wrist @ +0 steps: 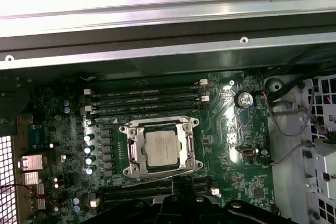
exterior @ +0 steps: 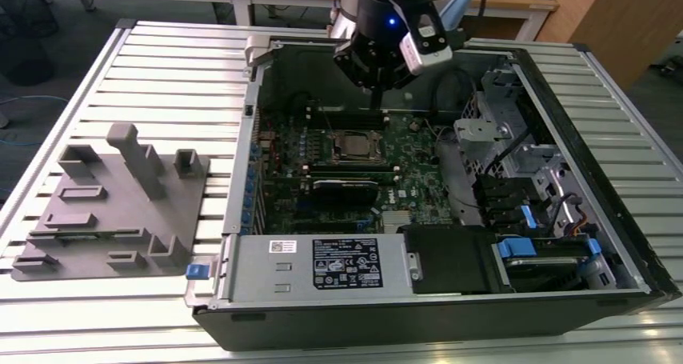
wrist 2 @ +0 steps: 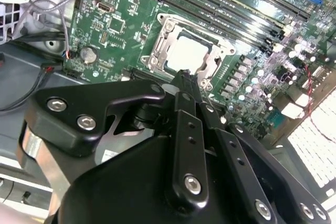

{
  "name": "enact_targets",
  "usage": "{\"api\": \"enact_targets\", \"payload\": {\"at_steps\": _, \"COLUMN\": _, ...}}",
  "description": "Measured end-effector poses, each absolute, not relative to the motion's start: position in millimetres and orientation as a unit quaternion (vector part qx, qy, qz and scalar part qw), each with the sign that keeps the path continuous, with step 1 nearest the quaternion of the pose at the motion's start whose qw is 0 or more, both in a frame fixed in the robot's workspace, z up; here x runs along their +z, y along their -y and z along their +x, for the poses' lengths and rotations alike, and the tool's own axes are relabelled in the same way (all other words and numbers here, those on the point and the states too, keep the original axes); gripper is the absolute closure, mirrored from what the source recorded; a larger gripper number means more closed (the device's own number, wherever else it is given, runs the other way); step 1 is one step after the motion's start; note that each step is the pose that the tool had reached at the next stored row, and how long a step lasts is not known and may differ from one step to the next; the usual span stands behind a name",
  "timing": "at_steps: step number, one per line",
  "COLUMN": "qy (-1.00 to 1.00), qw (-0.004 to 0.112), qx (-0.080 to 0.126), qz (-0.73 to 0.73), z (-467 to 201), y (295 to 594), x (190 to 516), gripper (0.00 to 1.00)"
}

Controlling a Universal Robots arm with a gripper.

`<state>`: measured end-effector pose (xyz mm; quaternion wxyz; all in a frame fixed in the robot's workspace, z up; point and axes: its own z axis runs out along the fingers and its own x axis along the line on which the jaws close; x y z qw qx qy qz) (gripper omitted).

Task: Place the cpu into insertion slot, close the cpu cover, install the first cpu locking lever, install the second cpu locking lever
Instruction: 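Close the cpu cover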

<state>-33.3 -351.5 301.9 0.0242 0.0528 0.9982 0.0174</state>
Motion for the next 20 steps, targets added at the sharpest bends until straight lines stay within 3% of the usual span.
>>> {"api": "enact_targets", "payload": {"at_steps": 20, "qy": -0.998, "qw": 0.024, "qx": 0.017, "qz": 0.054, "z": -46, "y": 353, "x": 276, "gripper": 0.9}}
